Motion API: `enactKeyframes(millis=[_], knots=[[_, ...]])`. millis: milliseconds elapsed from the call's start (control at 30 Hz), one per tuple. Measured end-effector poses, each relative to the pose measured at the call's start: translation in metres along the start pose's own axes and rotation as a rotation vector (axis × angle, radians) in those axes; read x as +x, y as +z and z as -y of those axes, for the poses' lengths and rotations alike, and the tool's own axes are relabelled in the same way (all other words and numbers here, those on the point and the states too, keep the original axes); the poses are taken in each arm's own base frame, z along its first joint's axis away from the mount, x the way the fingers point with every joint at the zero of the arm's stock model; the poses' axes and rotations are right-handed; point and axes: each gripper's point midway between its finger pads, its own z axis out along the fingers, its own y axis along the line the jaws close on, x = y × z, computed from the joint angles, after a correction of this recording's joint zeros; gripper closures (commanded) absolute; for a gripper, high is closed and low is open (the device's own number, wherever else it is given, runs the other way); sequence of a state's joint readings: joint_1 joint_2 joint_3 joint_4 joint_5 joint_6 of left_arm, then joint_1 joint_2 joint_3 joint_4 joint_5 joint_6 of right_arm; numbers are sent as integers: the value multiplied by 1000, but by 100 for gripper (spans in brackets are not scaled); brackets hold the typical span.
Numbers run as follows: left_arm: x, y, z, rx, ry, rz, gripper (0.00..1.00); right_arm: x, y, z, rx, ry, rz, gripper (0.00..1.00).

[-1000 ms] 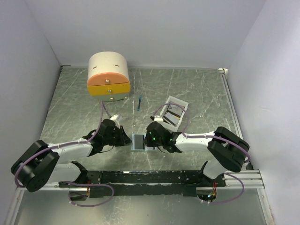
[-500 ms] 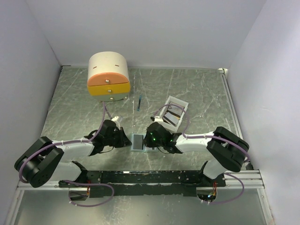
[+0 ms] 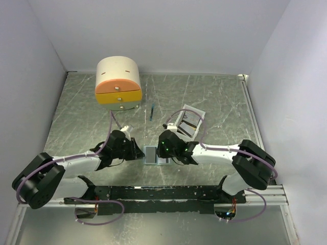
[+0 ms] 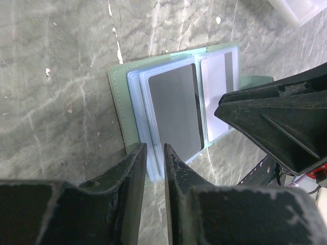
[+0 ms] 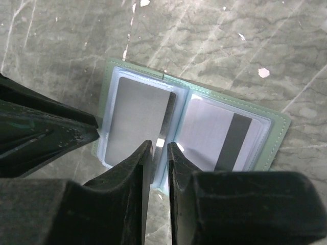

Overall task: Put the credit cards into the card holder
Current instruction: Insert the credit card into the card holder.

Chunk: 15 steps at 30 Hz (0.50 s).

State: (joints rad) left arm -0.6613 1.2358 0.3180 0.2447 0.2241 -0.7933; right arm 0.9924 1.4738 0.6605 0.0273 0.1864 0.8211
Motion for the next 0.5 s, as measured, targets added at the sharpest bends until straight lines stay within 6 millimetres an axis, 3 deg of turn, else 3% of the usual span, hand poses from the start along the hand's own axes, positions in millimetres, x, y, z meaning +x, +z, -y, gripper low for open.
enactKeyframes(millis=[200, 500], knots=[[3, 2, 0, 8, -17, -16, 60, -2, 3, -7, 3, -24, -7, 82], [-2, -1, 5, 23, -19, 2, 59, 15, 11, 4, 50, -50, -60, 86]])
